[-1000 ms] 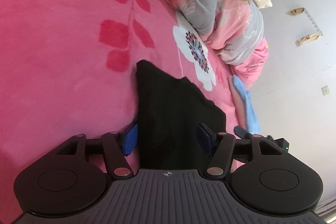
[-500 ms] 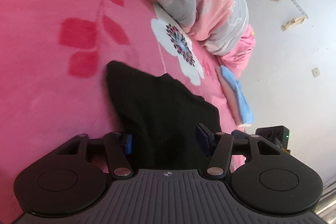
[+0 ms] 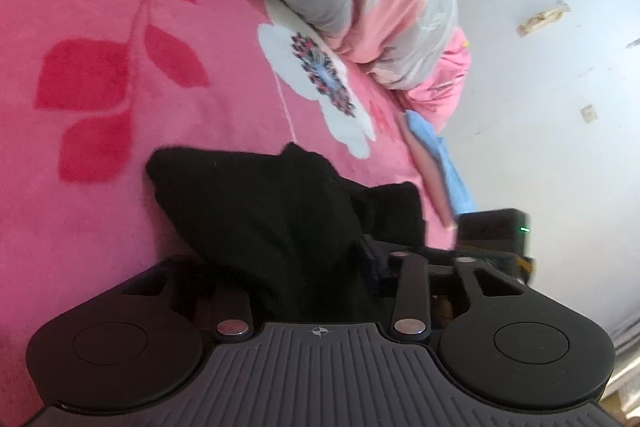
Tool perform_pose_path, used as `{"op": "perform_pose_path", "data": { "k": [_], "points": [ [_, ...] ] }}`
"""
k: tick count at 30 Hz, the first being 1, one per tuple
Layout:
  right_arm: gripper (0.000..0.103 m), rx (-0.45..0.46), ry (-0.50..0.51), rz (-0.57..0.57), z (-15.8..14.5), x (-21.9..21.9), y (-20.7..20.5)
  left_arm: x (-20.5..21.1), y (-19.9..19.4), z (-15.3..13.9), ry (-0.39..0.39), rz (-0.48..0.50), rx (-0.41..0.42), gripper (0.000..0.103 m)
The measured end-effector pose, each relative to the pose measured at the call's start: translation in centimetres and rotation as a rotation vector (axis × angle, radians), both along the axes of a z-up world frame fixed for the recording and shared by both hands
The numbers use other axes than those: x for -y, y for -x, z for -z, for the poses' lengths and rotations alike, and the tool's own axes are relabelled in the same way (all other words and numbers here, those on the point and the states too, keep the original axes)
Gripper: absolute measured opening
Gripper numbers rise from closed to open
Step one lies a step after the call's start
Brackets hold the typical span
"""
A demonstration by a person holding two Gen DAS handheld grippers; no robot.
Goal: Fold clothes
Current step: 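Grasp the folded shirt with the left tool while the right tool grips it too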
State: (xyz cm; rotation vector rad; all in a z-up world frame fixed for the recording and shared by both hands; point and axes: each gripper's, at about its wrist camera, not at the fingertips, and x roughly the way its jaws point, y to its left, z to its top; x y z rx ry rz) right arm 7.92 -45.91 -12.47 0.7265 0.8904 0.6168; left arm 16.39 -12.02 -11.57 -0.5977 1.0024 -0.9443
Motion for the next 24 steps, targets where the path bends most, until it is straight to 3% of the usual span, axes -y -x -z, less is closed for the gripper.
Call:
{"op": "perform_pose_path", "data": {
  "k": [5, 11, 24],
  "points": [
    [0.011, 0.067, 0.119, 0.022, -1.7, -1.5, 0.9, 0.6, 1.2, -1.7, -0.048, -0.031, 0.07, 0.013],
    [0.011, 0.19, 0.284, 0.077, -5.5, -3.4, 3.6, 0.8, 3.6, -6.1, -0.053, -0.042, 0.211, 0.013],
    [0.011, 0.447, 0.494, 0.23, -16.0, -6.4, 13.4, 1.6, 12.3, -16.7, -0.01, 0.014, 0.484, 0.011]
  ]
}}
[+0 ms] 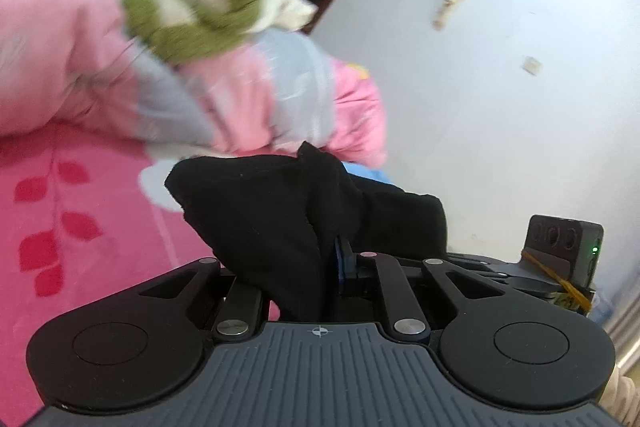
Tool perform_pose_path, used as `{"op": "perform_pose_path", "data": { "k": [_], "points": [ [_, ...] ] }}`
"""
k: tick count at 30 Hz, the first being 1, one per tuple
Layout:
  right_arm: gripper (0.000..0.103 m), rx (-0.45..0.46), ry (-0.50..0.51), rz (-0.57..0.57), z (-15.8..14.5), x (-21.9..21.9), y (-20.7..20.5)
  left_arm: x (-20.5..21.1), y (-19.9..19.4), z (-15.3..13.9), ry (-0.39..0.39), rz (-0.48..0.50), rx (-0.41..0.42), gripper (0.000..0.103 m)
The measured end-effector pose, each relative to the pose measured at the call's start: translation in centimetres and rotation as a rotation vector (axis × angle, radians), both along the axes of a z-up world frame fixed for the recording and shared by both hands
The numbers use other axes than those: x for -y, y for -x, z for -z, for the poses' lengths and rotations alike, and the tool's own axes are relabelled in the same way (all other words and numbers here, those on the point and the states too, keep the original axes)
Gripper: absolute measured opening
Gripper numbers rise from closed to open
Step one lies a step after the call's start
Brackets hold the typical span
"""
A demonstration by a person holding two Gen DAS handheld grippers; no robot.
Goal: Fold clothes
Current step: 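Grasp the folded shirt with the left tool while the right tool grips it too, then lift the folded black shirt with both tools and carry it across the bed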
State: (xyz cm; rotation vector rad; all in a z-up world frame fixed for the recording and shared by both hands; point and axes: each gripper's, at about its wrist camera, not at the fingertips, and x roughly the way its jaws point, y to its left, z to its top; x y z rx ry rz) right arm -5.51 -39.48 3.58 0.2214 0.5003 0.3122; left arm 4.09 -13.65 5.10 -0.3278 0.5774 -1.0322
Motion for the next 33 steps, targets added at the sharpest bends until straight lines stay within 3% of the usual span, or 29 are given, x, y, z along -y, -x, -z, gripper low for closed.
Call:
{"op": "perform_pose_path", "data": {
  "k": [7, 13, 20, 26, 33],
  "points": [
    [0.011, 0.147, 0.028, 0.081, -5.4, 0.4, 6.3, 1.4, 4.6, -5.8, 0.034, 0.073, 0.122, 0.01],
    [0.011, 0.264, 0.072, 0.158, -8.8, 1.3, 10.8, 3.9, 7.8, -8.7, 0.034, 0.106, 0.19, 0.01],
    [0.011, 0.345, 0.094, 0.254, -8.9, 4.0, 16.1, 8.2, 11.5, -8.8, 0.017, 0.159, 0.211, 0.01],
    [0.011, 0.354, 0.058, 0.353, -7.5, 8.5, 20.0, 14.1, 13.5, -7.8, 0.016, 0.241, 0.187, 0.01],
    [0.011, 0.333, 0.185, 0.48, -10.0, 14.6, 20.9, 22.6, 11.6, -8.8, 0.072, 0.33, 0.163, 0.009]
  ]
}}
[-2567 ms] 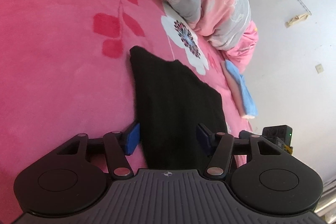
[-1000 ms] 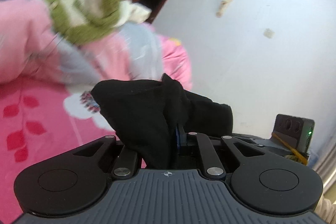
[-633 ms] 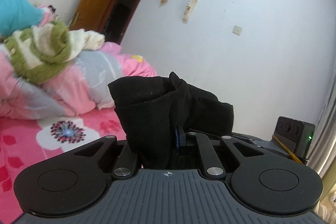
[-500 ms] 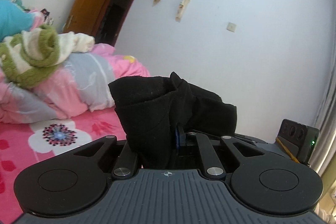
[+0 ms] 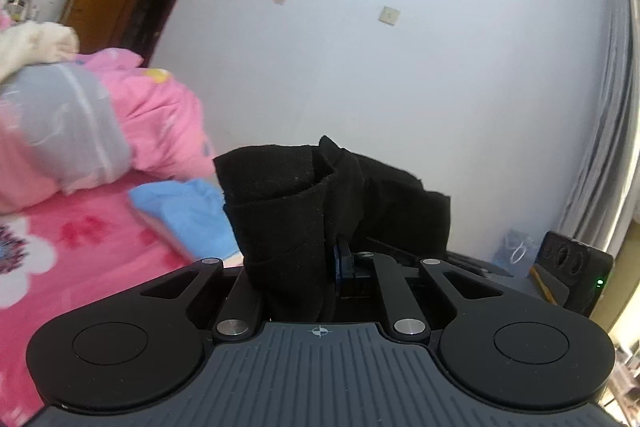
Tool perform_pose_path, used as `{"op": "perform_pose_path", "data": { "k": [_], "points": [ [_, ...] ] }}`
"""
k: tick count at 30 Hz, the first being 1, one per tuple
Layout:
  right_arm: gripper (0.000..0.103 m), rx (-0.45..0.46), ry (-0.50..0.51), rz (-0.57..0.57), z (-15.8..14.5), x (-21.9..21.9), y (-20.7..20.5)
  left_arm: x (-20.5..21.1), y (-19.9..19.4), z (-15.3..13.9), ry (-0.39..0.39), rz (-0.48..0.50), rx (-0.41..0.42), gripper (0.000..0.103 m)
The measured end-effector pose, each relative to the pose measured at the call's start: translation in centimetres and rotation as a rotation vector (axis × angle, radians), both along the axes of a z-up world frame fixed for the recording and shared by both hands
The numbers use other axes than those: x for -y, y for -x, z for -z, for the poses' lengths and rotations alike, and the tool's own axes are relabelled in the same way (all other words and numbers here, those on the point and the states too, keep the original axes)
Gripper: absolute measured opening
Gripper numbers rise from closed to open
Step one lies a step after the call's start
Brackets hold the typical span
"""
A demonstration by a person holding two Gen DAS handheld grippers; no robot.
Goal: Fold clothes
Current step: 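Lift the folded black shirt with both tools and carry it across the bed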
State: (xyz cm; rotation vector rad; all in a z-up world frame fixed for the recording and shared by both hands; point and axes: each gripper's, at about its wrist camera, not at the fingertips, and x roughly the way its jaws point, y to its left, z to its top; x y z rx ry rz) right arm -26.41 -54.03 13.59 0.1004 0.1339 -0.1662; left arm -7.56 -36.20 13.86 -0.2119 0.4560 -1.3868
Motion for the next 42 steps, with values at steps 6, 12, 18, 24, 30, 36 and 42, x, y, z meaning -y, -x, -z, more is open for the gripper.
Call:
{"op": "perform_pose_path", "data": {
  "k": [6, 12, 18, 24, 30, 36, 42],
  "points": [
    [0.011, 0.018, 0.105, 0.132, -4.6, 5.8, -2.7, 7.3, -4.1, -1.7, 0.067, 0.059, -0.011, 0.009],
    [0.011, 0.035, 0.132, 0.243, -6.6, 13.0, -8.5, 14.3, -7.7, -1.9, 0.071, 0.096, 0.039, 0.009],
    [0.011, 0.037, 0.159, 0.29, -5.5, 19.1, -13.9, 20.0, -11.3, -0.3, 0.064, 0.113, 0.046, 0.009],
    [0.011, 0.042, 0.123, 0.286, -2.2, 24.1, -17.7, 23.5, -14.4, 2.6, 0.028, 0.123, 0.01, 0.009],
    [0.011, 0.022, 0.077, 0.246, 0.6, 27.4, -19.9, 24.4, -16.5, 3.6, 0.0, 0.14, -0.037, 0.009],
    [0.011, 0.036, 0.072, 0.195, 0.8, 27.4, -19.2, 23.8, -17.2, 3.0, 0.016, 0.178, -0.068, 0.009],
    [0.011, 0.078, 0.053, 0.166, -0.8, 27.5, -17.3, 23.4, -16.9, 2.0, 0.048, 0.219, -0.099, 0.009]
  ]
}}
